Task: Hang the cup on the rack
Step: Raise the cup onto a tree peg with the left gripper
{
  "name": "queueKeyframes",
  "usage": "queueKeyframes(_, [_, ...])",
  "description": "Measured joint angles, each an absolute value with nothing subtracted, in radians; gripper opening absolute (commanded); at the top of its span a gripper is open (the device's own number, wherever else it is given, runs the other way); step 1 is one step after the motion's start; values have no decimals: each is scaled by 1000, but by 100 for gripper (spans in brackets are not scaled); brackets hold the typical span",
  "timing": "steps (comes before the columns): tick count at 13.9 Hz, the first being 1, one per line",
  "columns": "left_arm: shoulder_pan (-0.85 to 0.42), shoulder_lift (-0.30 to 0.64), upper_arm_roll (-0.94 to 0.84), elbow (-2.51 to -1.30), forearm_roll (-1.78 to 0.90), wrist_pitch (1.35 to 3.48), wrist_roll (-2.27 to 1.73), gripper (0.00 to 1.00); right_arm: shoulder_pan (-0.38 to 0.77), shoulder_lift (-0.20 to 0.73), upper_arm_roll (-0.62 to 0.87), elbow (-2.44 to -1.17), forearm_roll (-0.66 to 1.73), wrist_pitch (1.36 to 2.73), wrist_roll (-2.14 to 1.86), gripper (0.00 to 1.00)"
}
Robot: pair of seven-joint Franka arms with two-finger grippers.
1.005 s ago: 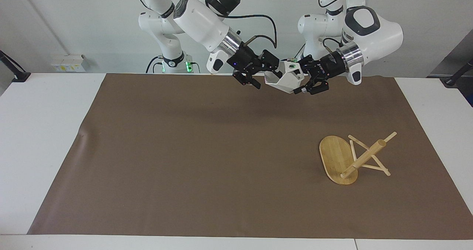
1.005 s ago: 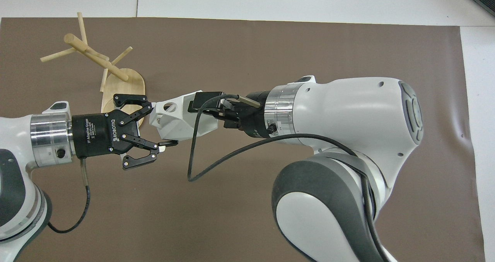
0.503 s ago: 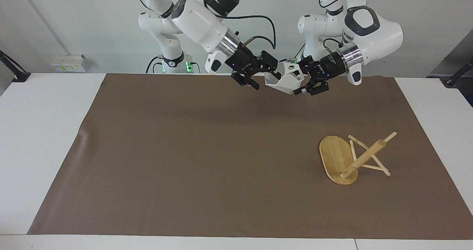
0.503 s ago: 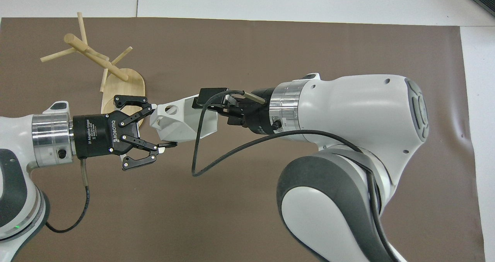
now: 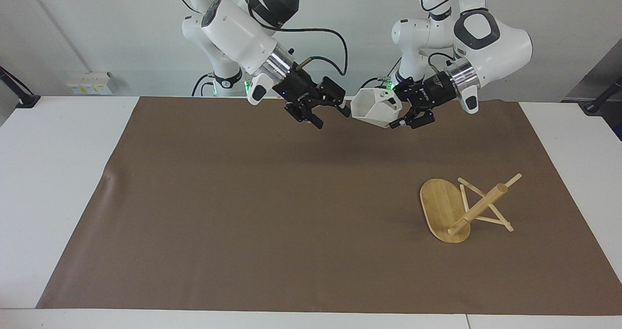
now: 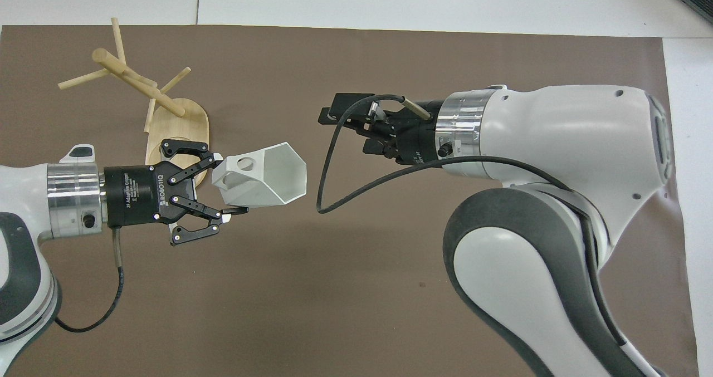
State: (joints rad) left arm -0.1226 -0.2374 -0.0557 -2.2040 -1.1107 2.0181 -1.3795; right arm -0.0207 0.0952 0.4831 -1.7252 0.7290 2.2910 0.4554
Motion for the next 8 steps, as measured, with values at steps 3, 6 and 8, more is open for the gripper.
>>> queueKeyframes(3, [-120, -234, -53, -2211, -1058, 2050, -1474, 0, -21, 86, 441, -1725, 728, 2291, 455, 100])
queueKeyframes(6, [-117, -231, -53, -2233, -957, 2126, -1592, 0, -21, 84, 388, -1728, 641, 2290, 438, 100])
queueKeyframes(8, [-115, -227, -53, -2261, -948, 2215, -1664, 0, -21, 82, 352, -1728, 514, 2274, 395, 100])
